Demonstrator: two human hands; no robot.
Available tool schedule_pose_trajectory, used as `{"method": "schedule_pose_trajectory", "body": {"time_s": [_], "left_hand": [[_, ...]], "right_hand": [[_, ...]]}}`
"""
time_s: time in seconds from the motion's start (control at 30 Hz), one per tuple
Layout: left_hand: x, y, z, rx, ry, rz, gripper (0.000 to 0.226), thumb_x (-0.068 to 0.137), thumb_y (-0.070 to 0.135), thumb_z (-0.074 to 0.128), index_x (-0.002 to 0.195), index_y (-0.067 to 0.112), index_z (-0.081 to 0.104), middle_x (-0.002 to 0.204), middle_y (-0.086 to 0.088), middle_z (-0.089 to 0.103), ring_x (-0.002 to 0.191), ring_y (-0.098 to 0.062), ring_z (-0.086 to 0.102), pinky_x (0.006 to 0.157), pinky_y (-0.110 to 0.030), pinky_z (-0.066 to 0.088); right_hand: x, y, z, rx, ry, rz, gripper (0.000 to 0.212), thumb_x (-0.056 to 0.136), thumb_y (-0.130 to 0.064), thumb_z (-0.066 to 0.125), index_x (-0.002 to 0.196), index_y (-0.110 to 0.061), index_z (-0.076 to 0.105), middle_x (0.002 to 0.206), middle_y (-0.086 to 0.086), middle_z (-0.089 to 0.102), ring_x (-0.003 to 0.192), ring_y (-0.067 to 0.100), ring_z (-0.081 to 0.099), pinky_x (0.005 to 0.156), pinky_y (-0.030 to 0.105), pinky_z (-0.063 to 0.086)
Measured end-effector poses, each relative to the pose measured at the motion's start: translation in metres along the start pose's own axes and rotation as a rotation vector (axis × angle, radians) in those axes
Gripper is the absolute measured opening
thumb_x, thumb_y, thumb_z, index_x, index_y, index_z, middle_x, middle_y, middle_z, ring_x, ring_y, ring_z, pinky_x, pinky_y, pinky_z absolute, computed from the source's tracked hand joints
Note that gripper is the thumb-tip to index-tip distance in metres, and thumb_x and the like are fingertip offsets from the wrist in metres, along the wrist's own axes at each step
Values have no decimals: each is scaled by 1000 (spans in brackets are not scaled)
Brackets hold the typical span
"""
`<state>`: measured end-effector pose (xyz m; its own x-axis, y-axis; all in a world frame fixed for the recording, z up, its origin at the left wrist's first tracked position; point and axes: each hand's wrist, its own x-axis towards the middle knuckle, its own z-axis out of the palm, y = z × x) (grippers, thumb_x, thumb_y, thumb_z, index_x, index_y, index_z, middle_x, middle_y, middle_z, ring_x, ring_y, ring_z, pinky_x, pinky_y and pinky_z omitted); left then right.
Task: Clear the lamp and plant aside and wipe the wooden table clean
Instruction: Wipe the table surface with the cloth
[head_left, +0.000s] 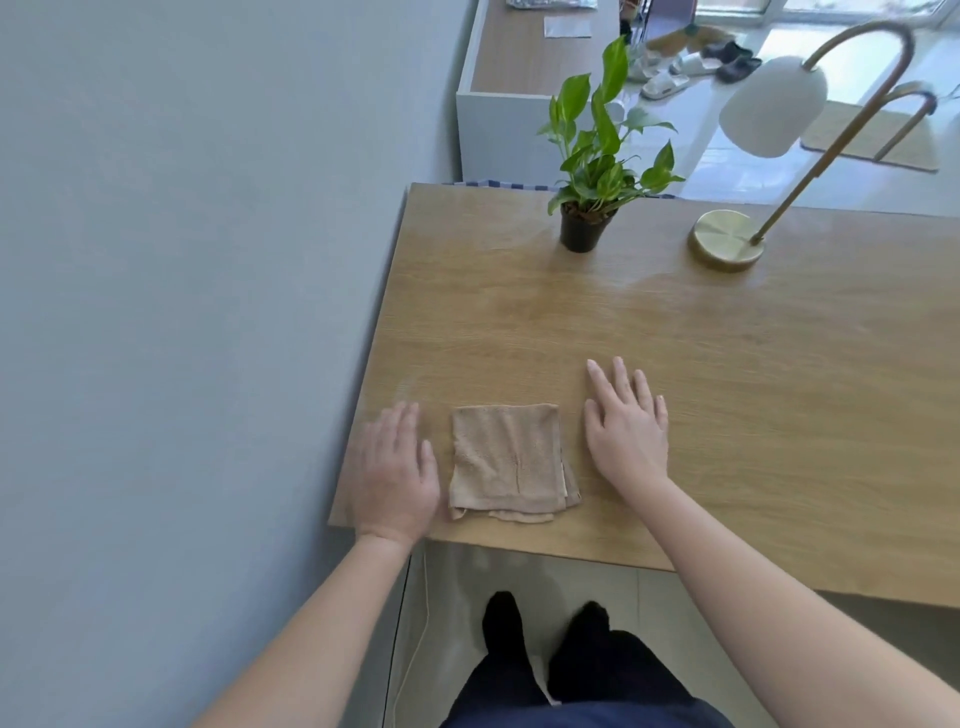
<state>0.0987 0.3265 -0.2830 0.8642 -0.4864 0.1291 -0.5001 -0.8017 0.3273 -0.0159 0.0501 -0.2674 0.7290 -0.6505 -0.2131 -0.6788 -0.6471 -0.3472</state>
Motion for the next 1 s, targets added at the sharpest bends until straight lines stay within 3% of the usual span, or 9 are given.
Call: {"method": "schedule_pose_trajectory", "body": {"time_s": [0.1, 0.2, 0.3, 0.5, 0.8, 1.0], "left_hand": [[-10, 56, 8, -7, -141, 103, 60, 111, 39, 38, 166, 14, 36, 174, -7, 33, 164, -22, 23, 133, -48, 23], [-11, 93, 27, 20, -264, 14, 76, 112, 59, 18, 172, 14, 10, 181, -5, 4, 167, -20, -4, 135, -45, 10], [-11, 104, 39, 144, -296, -44, 88, 109, 70, 10, 170, 8, -4, 178, -12, -11, 166, -27, -12, 136, -48, 2], [2, 145, 51, 122, -317, -235, 92, 110, 61, 20, 165, -9, -5, 174, -31, -6, 166, -39, -6, 135, -50, 5], [-14, 107, 47, 116, -247, -85, 91, 108, 71, 15, 171, 8, -4, 179, -10, -6, 167, -23, -8, 136, -45, 6], [-41, 58, 28, 146, -225, -150, 88, 108, 72, 14, 171, 14, -7, 180, -5, -6, 167, -18, -7, 136, -43, 6]], "right_hand": [[-1, -2, 12, 0, 26, 85, 57, 112, -49, 19, 168, -49, 7, 179, -8, 2, 165, 17, -4, 133, 47, -3], [-2, -5, 16, -34, 58, 77, 57, 112, -49, 14, 168, -48, 2, 179, -8, -2, 165, 16, -6, 133, 47, -5], [0, -4, 17, -61, 62, 87, 57, 112, -49, 14, 168, -48, 2, 178, -9, -3, 165, 16, -6, 133, 46, -6], [4, -5, 21, -70, 71, 104, 58, 111, -46, 17, 168, -48, 4, 179, -9, 0, 165, 16, -3, 133, 47, -5], [0, -2, 20, -86, 60, 98, 58, 111, -48, 14, 167, -49, 0, 178, -10, -5, 165, 14, -7, 133, 47, -5], [-2, -1, 21, -77, 61, 91, 57, 112, -48, 15, 168, -49, 2, 178, -10, -3, 165, 15, -6, 133, 46, -6]]}}
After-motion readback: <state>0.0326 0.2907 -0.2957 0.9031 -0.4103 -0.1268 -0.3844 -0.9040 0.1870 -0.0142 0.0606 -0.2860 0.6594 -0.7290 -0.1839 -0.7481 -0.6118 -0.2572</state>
